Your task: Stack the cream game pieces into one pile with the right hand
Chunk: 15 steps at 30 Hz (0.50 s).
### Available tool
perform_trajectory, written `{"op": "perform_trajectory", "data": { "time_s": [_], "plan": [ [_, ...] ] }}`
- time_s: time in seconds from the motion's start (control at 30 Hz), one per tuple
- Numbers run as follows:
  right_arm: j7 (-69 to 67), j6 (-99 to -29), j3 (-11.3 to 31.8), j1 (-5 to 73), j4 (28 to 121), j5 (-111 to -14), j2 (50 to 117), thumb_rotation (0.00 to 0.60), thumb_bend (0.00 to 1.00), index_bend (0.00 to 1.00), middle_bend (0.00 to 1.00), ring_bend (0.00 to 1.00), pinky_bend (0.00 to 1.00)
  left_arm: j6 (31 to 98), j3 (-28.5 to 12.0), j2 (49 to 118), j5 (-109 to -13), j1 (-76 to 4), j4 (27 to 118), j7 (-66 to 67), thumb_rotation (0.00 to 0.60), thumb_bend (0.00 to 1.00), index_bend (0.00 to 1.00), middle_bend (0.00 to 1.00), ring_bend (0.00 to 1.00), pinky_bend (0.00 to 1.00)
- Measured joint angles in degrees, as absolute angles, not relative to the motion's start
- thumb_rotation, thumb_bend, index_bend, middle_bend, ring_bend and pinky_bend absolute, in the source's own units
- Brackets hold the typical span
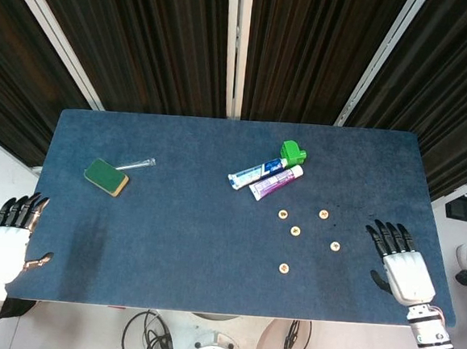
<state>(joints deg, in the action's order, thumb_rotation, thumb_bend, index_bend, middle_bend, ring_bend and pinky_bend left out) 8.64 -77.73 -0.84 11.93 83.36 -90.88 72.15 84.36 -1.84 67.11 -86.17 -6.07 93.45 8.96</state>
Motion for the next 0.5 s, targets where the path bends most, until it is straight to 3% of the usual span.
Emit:
{"op": "perform_trajectory", "data": {
  "time_s": [0.33, 0.5],
  "plan": [
    [17.5, -65.7, -1.2, 18.9, 85.4, -92.0, 80.2, 0.600, 0.17, 0.21, 0.00, 0.00, 0.00, 84.7, -1.6, 66.3, -85.1, -5.3, 95.1, 10.3, 0.600, 0.11, 0.00, 0.00, 0.00, 0.00],
    [20.0, -62.9, -0.7, 21.2, 85.5, -91.3, 84.1, 0.600, 0.20, 0.26, 0.00, 0.00, 0.00, 84.8, -1.4, 65.9, -84.6, -4.8, 95.1, 10.4, 0.600, 0.11, 0.00, 0.00, 0.00, 0.00]
  ]
}}
